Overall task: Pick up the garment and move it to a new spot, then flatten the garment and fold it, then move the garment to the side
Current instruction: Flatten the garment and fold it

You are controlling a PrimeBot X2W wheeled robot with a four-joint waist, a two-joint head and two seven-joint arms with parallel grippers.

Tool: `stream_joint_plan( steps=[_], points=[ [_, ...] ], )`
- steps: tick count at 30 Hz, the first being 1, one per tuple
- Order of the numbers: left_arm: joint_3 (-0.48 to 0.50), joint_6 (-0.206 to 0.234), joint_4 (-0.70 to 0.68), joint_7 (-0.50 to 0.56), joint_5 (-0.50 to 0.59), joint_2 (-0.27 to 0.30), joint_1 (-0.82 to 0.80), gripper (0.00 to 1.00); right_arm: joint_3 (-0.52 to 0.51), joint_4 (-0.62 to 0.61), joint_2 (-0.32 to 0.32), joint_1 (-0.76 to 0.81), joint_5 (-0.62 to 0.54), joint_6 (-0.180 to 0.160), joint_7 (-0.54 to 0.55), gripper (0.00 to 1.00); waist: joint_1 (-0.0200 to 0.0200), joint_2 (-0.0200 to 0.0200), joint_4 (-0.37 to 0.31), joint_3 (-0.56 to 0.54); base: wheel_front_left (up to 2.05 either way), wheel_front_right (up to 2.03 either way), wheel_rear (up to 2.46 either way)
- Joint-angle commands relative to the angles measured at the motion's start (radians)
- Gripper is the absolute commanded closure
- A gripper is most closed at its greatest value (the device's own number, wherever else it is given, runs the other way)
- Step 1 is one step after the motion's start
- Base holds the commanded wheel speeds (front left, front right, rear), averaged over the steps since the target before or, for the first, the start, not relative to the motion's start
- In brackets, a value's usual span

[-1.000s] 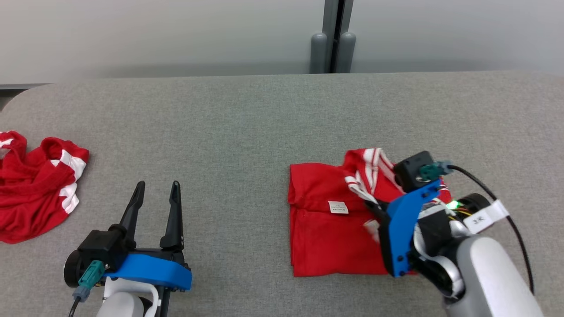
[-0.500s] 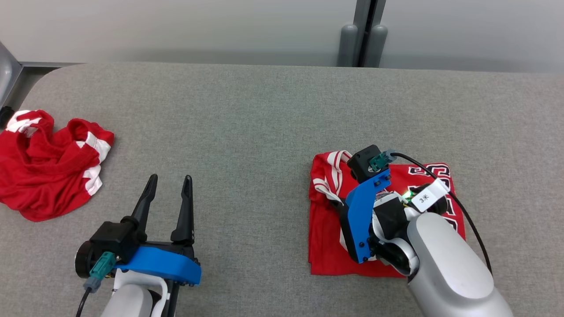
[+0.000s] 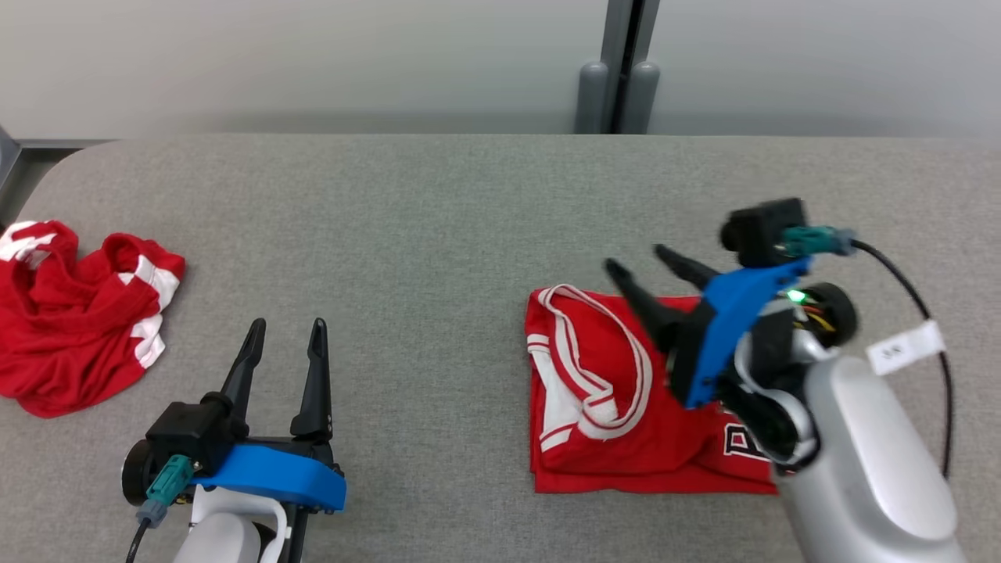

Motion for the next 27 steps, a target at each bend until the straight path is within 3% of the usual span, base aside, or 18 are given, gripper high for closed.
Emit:
stream_joint_plan(
  steps=[1,5,10,11,12,13,17,27],
  points=[
    [0.006,0.003,-0.003,-0.004,0.001,0.006,0.006,0.00,-0.035,-0.018,-0.008,0.037,-0.028,0.001,-0.009,0.00,0.0000,-0.0001,-0.010,-0.008,0.00,0.00,0.00],
    [0.010,0.003,-0.009,-0.005,0.002,0.008,0.009,0.00,-0.145,-0.060,-0.013,0.127,-0.112,0.001,-0.024,0.00,0.0000,-0.0001,-0.022,-0.013,0.00,0.00,0.00],
    [0.011,0.002,-0.014,-0.005,0.003,0.011,0.011,0.00,-0.195,-0.054,-0.012,0.221,-0.212,0.001,-0.100,0.00,0.0000,-0.0001,-0.030,-0.011,0.00,0.00,0.00],
    [0.011,0.001,-0.014,-0.005,0.002,0.012,0.010,0.00,-0.190,-0.046,-0.010,0.235,-0.226,0.001,-0.120,0.09,0.0000,-0.0001,-0.031,-0.010,0.00,0.00,0.00],
    [0.011,0.000,-0.015,-0.005,0.002,0.012,0.008,0.00,-0.183,-0.034,-0.008,0.245,-0.236,0.001,-0.138,0.85,0.0000,-0.0001,-0.031,-0.009,0.00,0.00,0.00],
    [0.011,0.000,-0.014,-0.005,0.001,0.012,0.007,0.00,-0.162,-0.017,-0.006,0.255,-0.246,0.001,-0.153,1.00,0.0000,-0.0001,-0.031,-0.007,0.00,0.00,0.00],
    [0.007,-0.003,-0.009,-0.005,0.000,0.012,-0.002,0.00,-0.081,0.065,-0.003,0.255,-0.254,0.001,-0.197,1.00,0.0000,-0.0001,-0.027,-0.001,0.00,0.00,0.00],
    [-0.005,-0.013,0.008,-0.006,-0.001,0.004,-0.009,0.00,0.254,0.256,-0.003,0.160,-0.086,0.001,-0.257,1.00,0.0000,-0.0001,0.010,-0.004,0.00,0.00,0.00]
  ],
)
